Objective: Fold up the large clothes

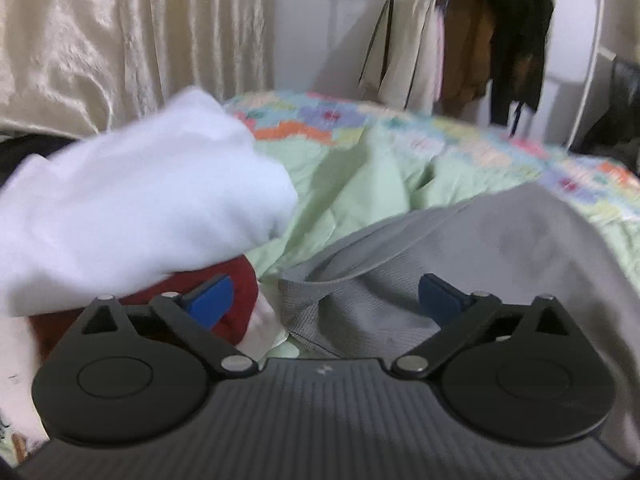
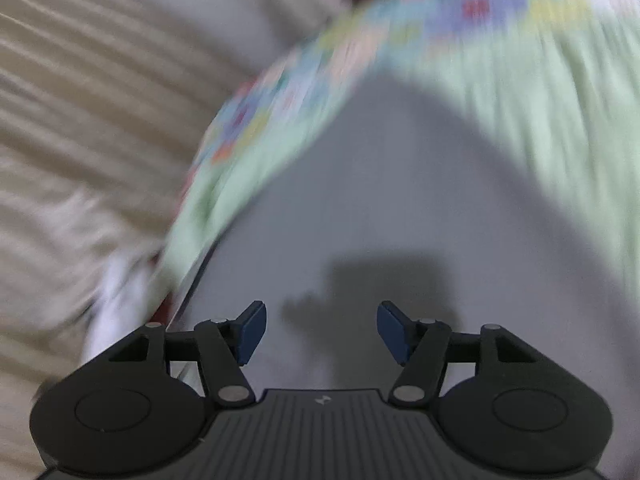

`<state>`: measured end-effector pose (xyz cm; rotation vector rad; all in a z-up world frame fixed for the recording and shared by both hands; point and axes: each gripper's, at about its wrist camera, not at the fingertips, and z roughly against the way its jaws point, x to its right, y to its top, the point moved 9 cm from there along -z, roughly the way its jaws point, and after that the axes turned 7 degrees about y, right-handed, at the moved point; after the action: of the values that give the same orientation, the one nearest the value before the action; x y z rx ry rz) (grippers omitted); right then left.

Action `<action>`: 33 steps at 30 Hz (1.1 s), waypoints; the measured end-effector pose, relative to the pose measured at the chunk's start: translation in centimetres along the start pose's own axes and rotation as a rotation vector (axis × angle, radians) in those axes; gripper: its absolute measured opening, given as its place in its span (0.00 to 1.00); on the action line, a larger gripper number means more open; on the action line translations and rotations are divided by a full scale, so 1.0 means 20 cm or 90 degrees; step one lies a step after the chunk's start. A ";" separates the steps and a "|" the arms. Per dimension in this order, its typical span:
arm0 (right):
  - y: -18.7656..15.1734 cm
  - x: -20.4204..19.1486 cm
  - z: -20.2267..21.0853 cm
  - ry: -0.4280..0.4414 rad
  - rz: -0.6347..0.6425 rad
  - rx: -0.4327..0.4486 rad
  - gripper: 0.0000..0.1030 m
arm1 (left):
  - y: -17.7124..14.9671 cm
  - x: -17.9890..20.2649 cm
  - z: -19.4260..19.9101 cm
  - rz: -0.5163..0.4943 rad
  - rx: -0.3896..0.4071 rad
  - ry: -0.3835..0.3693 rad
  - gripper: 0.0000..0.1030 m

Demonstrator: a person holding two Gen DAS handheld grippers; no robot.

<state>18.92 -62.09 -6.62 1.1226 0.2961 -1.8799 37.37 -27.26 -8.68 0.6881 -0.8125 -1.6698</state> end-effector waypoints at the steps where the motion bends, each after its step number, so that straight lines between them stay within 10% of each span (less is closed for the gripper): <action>1: -0.12 -0.03 0.05 0.011 0.005 -0.027 0.64 | 0.00 -0.03 0.08 -0.014 0.007 0.025 0.99; 7: -0.76 -0.34 0.24 -0.003 0.194 -0.100 0.69 | 0.04 -0.27 0.42 -0.160 0.031 0.268 1.00; 14: -0.94 -0.46 -0.04 -0.054 0.359 -0.056 0.72 | -0.09 -0.67 0.78 -0.029 -0.097 0.203 1.00; 19: -0.90 -0.51 -0.31 -0.067 0.478 -0.090 0.76 | -0.13 -0.90 0.99 -0.040 -0.106 0.260 1.00; 24: -0.75 -0.42 -0.51 -0.020 0.423 -0.132 0.88 | -0.31 -0.85 1.01 0.025 -0.216 -0.037 1.00; 28: -0.80 -0.35 -0.64 -0.008 0.379 -0.226 0.12 | -0.42 -0.70 0.91 0.060 -0.265 -0.114 1.00; 33: -0.87 -0.48 -0.37 0.091 0.292 -0.148 0.09 | -0.58 -0.39 0.79 0.101 -0.351 -0.202 1.00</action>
<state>11.19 -42.32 -6.93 1.0616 0.3003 -1.3307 20.02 -15.25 -8.39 -0.0234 -0.5613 -1.7687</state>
